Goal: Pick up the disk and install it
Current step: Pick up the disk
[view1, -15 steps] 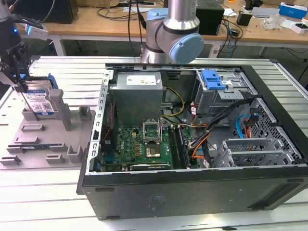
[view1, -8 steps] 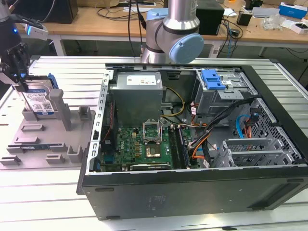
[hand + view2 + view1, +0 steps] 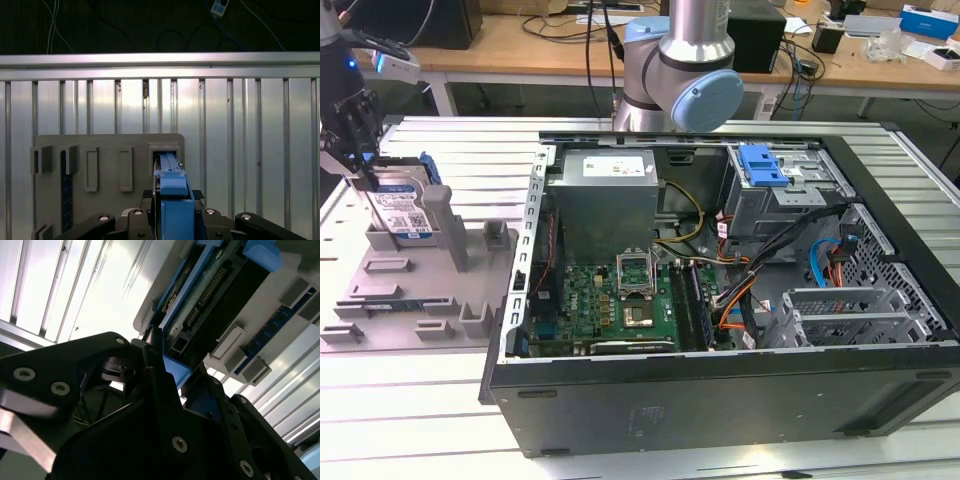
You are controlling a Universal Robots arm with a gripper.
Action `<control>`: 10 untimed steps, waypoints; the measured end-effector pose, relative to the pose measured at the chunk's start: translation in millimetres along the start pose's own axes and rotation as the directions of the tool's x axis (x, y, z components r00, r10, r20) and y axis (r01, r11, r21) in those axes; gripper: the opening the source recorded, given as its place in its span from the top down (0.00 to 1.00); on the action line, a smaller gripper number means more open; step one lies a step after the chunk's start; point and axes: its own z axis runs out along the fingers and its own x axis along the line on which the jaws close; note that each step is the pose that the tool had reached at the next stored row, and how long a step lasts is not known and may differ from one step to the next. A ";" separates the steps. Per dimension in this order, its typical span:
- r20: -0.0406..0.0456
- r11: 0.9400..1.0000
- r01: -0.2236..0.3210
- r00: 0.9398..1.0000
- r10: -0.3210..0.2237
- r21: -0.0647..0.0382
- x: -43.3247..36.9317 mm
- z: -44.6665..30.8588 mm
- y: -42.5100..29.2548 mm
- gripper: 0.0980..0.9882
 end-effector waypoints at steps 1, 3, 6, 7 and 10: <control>0.000 1.000 0.000 1.000 0.000 0.000 0.0 0.1 0.3 0.67; 0.000 1.000 0.000 1.000 0.000 0.000 0.0 0.1 0.8 0.68; 0.000 1.000 0.000 1.000 0.000 0.000 0.1 0.2 1.4 0.70; 0.000 1.000 0.000 1.000 0.000 0.000 0.1 0.2 1.5 0.70; 0.000 1.000 0.000 1.000 0.000 0.000 0.1 0.3 1.6 0.70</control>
